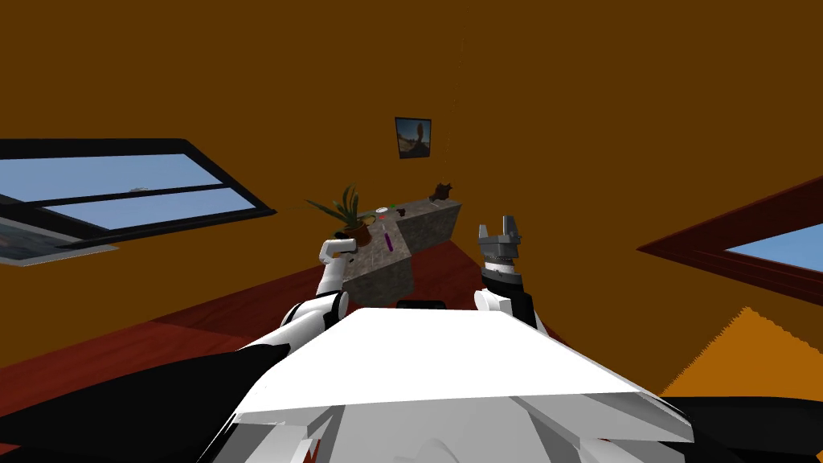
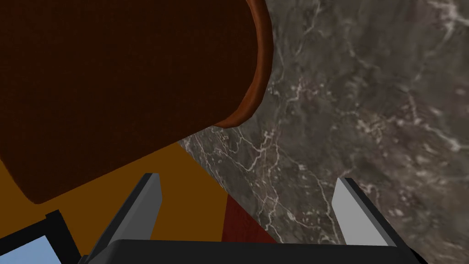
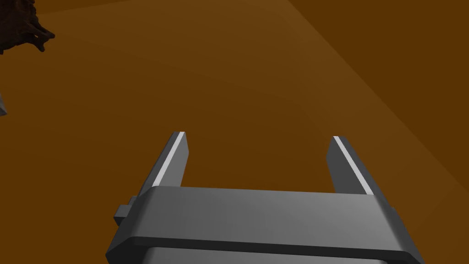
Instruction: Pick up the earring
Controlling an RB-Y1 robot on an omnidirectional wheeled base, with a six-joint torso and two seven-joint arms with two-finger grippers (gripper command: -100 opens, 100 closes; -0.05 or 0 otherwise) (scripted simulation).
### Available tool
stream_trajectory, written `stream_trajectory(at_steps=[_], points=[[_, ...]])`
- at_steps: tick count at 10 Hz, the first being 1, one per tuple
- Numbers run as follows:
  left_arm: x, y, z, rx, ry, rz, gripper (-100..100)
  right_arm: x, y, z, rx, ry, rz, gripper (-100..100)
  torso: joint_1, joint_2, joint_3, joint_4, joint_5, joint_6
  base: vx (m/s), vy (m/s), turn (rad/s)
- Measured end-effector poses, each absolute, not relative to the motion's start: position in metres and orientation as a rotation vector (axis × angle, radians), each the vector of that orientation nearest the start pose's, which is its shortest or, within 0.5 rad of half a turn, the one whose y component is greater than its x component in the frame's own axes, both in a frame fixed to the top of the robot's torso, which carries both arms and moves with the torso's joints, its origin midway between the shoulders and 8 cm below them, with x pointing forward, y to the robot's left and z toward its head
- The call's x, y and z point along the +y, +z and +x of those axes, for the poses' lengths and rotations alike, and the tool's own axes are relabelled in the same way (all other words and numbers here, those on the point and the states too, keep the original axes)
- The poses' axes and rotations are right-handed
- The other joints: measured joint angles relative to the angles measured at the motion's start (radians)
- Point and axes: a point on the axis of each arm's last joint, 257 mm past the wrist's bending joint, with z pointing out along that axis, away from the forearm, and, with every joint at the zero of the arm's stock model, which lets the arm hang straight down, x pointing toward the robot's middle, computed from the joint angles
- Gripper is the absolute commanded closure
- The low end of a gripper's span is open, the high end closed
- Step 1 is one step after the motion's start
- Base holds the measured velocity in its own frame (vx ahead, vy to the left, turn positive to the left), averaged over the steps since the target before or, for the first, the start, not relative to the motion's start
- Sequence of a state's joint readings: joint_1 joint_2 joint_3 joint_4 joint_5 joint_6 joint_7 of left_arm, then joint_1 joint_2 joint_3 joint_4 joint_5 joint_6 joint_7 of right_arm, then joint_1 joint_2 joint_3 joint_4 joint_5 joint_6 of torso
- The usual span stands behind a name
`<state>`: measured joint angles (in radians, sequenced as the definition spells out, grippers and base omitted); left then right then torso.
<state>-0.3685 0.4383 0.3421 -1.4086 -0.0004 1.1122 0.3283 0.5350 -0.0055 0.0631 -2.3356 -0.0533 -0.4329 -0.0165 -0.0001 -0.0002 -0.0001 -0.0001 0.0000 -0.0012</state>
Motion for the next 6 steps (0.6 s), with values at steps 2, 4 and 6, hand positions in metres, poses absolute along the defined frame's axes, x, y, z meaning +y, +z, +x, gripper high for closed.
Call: stream_trajectory(at_steps=[2,4,6], points=[[0.532,-0.268,0.510,1.108,-0.388,-2.127,-100,-0.267,0.025,0.344,0.611,1.394,0.738,0,0.000,0.000,0.000,0.000,0.000,0.000,0.003,-0.006,-0.068],[0.537,-0.280,0.500,1.099,-0.336,-2.188,-100,-0.267,0.025,0.344,0.611,1.394,0.738,0,0.000,0.000,0.000,0.000,0.000,0.000,0.003,-0.003,-0.044],[0.544,-0.288,0.489,1.071,-0.277,-2.259,-100,-0.267,0.025,0.344,0.611,1.394,0.738,0,0.000,0.000,0.000,0.000,0.000,0.000,0.010,-0.004,-0.055]])
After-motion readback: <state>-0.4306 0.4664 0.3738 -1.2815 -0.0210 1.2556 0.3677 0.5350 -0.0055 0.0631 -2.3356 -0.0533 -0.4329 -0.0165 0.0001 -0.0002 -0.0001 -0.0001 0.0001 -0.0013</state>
